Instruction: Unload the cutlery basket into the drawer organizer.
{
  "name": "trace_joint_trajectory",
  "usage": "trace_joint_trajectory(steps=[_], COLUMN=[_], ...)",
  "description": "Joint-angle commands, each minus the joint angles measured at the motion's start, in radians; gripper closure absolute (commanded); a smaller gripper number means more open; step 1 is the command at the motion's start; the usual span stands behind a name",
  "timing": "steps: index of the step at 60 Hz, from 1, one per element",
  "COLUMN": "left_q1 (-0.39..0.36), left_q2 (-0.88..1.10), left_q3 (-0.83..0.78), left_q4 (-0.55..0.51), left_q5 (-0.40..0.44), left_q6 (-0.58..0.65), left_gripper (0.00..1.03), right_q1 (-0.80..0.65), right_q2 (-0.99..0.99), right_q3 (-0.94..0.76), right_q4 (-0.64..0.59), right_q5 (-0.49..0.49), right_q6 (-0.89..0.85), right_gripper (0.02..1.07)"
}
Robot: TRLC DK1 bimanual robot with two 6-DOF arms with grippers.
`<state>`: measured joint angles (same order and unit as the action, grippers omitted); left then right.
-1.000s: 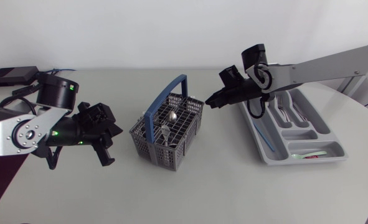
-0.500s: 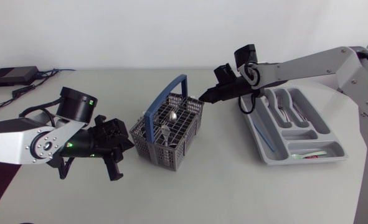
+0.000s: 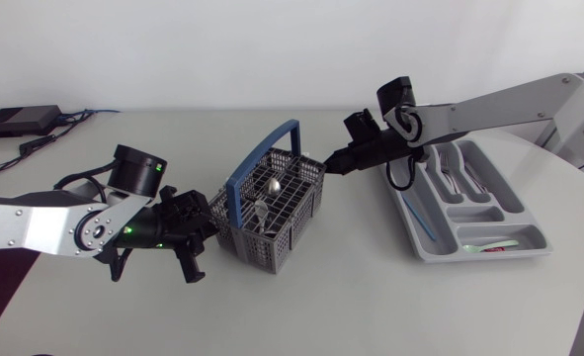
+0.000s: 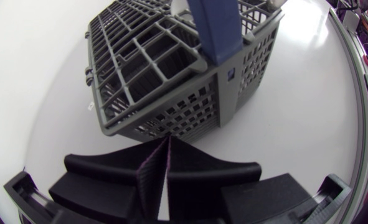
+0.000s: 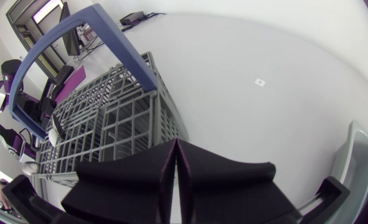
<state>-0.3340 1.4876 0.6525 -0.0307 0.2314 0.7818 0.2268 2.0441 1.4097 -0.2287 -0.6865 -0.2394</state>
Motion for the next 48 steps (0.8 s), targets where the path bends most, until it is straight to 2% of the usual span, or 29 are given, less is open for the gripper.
trace_joint_trajectory(steps=[1, 24, 38, 48], left_q1=[0.01, 0.055, 0.092, 0.115], left_q2=[0.042, 0.152, 0.266, 0.301], left_q3=[0.042, 0.184, 0.299, 0.322], left_q4=[0.037, 0.052, 0.052, 0.052], left_q5=[0.011, 0.013, 0.028, 0.051], left_q6=[-0.019, -0.019, -0.016, -0.007], left_gripper=[0.81, 0.81, 0.81, 0.81], right_q1=[0.025, 0.048, 0.062, 0.071], right_q2=[-0.051, -0.191, -0.263, -0.291], right_q3=[-0.063, -0.247, -0.33, -0.368], right_q4=[-0.02, -0.018, -0.018, -0.008], right_q5=[-0.031, -0.016, 0.03, 0.059], right_q6=[-0.015, -0.032, -0.031, -0.029], right_gripper=[1.01, 1.01, 1.01, 1.01])
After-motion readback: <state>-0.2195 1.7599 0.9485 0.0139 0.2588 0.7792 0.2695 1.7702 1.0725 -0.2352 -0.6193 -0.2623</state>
